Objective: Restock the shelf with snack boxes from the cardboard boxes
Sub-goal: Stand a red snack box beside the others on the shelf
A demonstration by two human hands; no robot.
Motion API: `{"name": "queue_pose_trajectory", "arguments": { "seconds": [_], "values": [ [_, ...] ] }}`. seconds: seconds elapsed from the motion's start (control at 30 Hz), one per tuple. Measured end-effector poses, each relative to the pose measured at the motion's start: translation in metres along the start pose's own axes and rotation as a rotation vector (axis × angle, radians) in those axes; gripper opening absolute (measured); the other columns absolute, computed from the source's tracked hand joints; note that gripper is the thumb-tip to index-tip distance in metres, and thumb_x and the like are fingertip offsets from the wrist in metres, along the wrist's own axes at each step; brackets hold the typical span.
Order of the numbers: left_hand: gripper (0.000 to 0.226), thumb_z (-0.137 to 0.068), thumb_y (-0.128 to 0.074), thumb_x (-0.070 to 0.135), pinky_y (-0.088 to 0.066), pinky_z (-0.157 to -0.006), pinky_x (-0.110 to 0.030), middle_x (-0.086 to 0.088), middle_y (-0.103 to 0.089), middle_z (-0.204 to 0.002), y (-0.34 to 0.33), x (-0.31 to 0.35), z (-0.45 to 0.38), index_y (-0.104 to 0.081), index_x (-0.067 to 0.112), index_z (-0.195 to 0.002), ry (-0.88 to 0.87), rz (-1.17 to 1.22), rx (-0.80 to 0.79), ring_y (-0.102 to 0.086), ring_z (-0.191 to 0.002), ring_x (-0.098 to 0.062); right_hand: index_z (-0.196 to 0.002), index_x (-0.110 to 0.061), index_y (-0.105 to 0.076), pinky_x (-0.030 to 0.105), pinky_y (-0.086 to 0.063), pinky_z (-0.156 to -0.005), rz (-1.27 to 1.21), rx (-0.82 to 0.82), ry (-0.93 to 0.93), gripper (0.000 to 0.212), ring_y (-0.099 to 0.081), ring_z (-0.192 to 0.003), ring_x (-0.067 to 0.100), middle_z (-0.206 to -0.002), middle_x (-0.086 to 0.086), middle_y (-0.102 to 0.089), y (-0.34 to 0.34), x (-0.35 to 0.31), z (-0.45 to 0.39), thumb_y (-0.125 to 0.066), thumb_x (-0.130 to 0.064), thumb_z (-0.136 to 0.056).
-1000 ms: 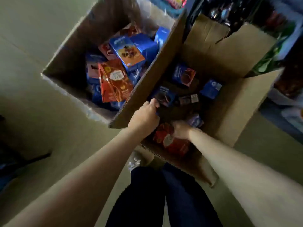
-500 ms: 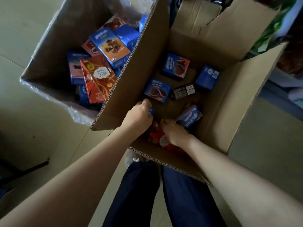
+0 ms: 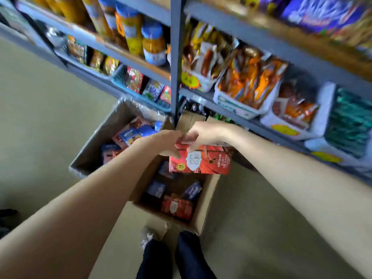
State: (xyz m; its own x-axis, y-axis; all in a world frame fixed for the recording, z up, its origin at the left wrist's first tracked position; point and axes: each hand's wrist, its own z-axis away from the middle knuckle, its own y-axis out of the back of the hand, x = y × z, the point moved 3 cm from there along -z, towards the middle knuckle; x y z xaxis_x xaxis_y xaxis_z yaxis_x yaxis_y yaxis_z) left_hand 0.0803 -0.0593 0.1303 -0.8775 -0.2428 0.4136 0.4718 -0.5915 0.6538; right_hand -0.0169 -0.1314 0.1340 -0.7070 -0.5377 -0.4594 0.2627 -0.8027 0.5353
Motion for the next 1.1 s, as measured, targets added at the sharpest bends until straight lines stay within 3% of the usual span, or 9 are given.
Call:
{"name": "queue_pose_trajectory", "arguments": {
  "seconds": [0.1,0.27,0.37,0.5,0.63,0.77,0.87,1.0,1.1],
  "values": [
    [0.031,-0.081,-0.071,0.026,-0.034,-0.06,-0.025,-0.006,-0.057,-0.089,0.081,0.046,0.031,-0.053,0.008,-0.098,-0.051,0.029,0.037,-0.055,-0.084,-0.025,-0.101,-0.016,-0.072,0.015,-0.039,-0.065,-0.023,0.091,0.048,0.027,-0.053,-0.072,-0.001,-0.082,-0.012,-0.063,0.085,-0.035,0.066,-0.074,-0.031,-0.079],
    [0.02,-0.082,-0.069,0.027,-0.032,-0.056,-0.019,0.002,-0.048,-0.069,0.172,0.082,0.077,-0.053,0.016,-0.075,-0.15,0.042,0.057,-0.046,-0.067,-0.015,-0.118,-0.016,-0.061,0.024,-0.042,-0.078,0.107,0.111,0.025,0.043,-0.053,-0.092,0.008,-0.101,-0.009,-0.057,0.164,-0.066,0.149,-0.068,-0.04,-0.083],
    [0.027,-0.084,-0.068,0.02,-0.032,-0.05,-0.014,0.006,-0.045,-0.06,0.235,0.088,0.116,-0.046,0.022,-0.067,-0.166,0.177,0.126,-0.042,-0.055,-0.007,-0.097,-0.01,-0.062,0.024,-0.05,-0.064,0.115,0.111,-0.074,0.028,-0.06,-0.077,0.01,-0.088,-0.002,-0.061,0.216,-0.073,0.191,-0.073,-0.031,-0.081],
    [0.006,-0.088,-0.062,0.012,-0.044,-0.065,-0.013,0.013,-0.064,-0.071,0.32,0.094,0.164,-0.059,0.017,-0.086,-0.316,0.496,0.193,-0.058,-0.068,-0.003,-0.09,-0.017,-0.06,0.03,-0.054,-0.074,-0.41,0.384,0.135,0.019,-0.063,-0.078,0.013,-0.082,-0.001,-0.068,0.286,-0.107,0.268,-0.067,-0.001,-0.082],
    [0.036,-0.086,-0.063,0.015,-0.042,-0.097,-0.032,-0.011,-0.063,-0.114,0.393,0.116,0.192,-0.055,0.005,-0.12,-0.47,0.692,0.25,-0.057,-0.108,-0.022,-0.093,-0.018,-0.063,0.021,-0.055,-0.075,-0.636,0.67,0.323,0.023,-0.067,-0.077,0.007,-0.085,-0.004,-0.072,0.343,-0.146,0.335,-0.059,0.003,-0.084],
    [0.076,-0.05,-0.089,0.042,-0.047,-0.085,-0.026,-0.008,-0.062,-0.1,0.449,0.154,0.218,-0.059,0.002,-0.107,-0.649,0.669,0.192,-0.058,-0.092,-0.018,-0.09,-0.013,-0.065,0.018,-0.055,-0.07,-0.61,0.957,0.408,0.014,-0.067,-0.066,0.003,-0.075,-0.005,-0.072,0.385,-0.178,0.391,-0.063,-0.002,-0.083],
    [0.08,-0.048,-0.088,0.046,-0.042,-0.086,-0.034,-0.011,-0.06,-0.099,0.47,0.184,0.23,-0.057,-0.001,-0.105,-0.67,0.487,0.157,-0.056,-0.091,-0.022,-0.087,-0.012,-0.066,0.015,-0.053,-0.061,-0.585,1.126,0.437,0.008,-0.063,-0.061,0.002,-0.068,-0.007,-0.07,0.404,-0.196,0.42,-0.065,-0.005,-0.084],
    [0.013,-0.068,-0.075,0.023,-0.048,-0.084,-0.03,0.005,-0.069,-0.083,0.485,0.212,0.244,-0.07,0.025,-0.08,-0.681,0.44,0.119,-0.064,-0.077,-0.008,-0.085,-0.012,-0.065,0.014,-0.051,-0.056,-0.535,1.219,0.485,0.004,-0.06,-0.057,0.002,-0.063,-0.008,-0.067,0.418,-0.205,0.448,-0.064,-0.008,-0.085],
    [0.028,-0.055,-0.084,0.034,-0.052,-0.082,-0.024,0.004,-0.071,-0.09,0.502,0.22,0.253,-0.074,0.028,-0.081,-0.747,0.428,0.176,-0.066,-0.083,-0.006,-0.082,-0.015,-0.064,0.014,-0.051,-0.055,-0.533,1.28,0.501,0.007,-0.061,-0.057,0.001,-0.062,-0.009,-0.067,0.427,-0.201,0.473,-0.064,-0.008,-0.085]
  ]
}}
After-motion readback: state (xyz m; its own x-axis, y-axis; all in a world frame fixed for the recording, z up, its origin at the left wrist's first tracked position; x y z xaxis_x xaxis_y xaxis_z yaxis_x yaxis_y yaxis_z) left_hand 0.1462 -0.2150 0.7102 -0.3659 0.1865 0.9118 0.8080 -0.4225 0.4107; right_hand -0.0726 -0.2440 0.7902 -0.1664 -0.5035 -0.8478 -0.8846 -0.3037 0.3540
